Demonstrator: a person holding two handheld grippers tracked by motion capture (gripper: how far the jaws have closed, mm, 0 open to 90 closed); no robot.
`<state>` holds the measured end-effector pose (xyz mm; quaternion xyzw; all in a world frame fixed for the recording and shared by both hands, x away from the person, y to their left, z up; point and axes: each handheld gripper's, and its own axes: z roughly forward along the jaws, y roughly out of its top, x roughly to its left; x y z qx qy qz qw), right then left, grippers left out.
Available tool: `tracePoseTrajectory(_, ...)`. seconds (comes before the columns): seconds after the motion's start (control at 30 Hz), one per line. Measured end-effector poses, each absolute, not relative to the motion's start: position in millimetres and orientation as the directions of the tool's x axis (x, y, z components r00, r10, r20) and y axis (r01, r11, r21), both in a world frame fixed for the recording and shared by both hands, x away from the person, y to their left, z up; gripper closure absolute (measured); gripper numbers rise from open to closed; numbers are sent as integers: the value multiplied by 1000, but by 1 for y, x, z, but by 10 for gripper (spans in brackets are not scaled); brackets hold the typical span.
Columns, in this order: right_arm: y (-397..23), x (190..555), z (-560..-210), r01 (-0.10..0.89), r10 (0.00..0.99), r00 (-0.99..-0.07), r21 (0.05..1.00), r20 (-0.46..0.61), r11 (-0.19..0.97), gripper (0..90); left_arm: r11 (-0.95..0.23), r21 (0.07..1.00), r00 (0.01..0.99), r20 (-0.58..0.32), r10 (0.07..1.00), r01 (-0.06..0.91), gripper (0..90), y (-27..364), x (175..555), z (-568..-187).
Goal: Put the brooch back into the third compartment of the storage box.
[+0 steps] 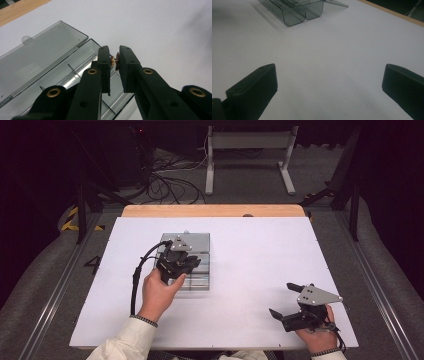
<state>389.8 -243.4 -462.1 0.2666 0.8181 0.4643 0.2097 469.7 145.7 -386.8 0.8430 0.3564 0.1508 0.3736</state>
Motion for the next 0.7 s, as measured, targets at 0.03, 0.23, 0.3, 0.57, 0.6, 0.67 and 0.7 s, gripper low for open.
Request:
tracePoseTrajectory(0.03,-243,390,-462,242,631,-770,872,-95,427,8,-465,738,700,-14,714,489,795,146,471,-387)
tracePoseTrajectory(0.23,-244,390,-462,242,631,-770,872,-95,426,8,-459,739,690,-11,723,493,795,142,477,-389)
tracePoseTrajectory(0.3,-244,390,-462,242,631,-770,872,-95,426,8,-454,741,688,-14,725,494,795,140,479,-390)
tracePoseTrajectory(0.57,-244,390,-462,245,632,-769,872,-91,423,8,-463,742,680,13,733,485,795,134,485,-391)
tracePoseTrajectory(0.6,-244,390,-462,243,631,-770,872,-92,424,8,-461,742,679,12,734,486,794,133,486,-391)
tracePoseTrajectory(0.67,-244,389,-462,244,631,-770,873,-89,422,8,-465,740,680,14,733,486,795,131,487,-391)
tracePoseTrajectory(0.7,-244,389,-462,244,631,-770,873,-89,422,8,-470,738,683,18,731,484,795,130,487,-391)
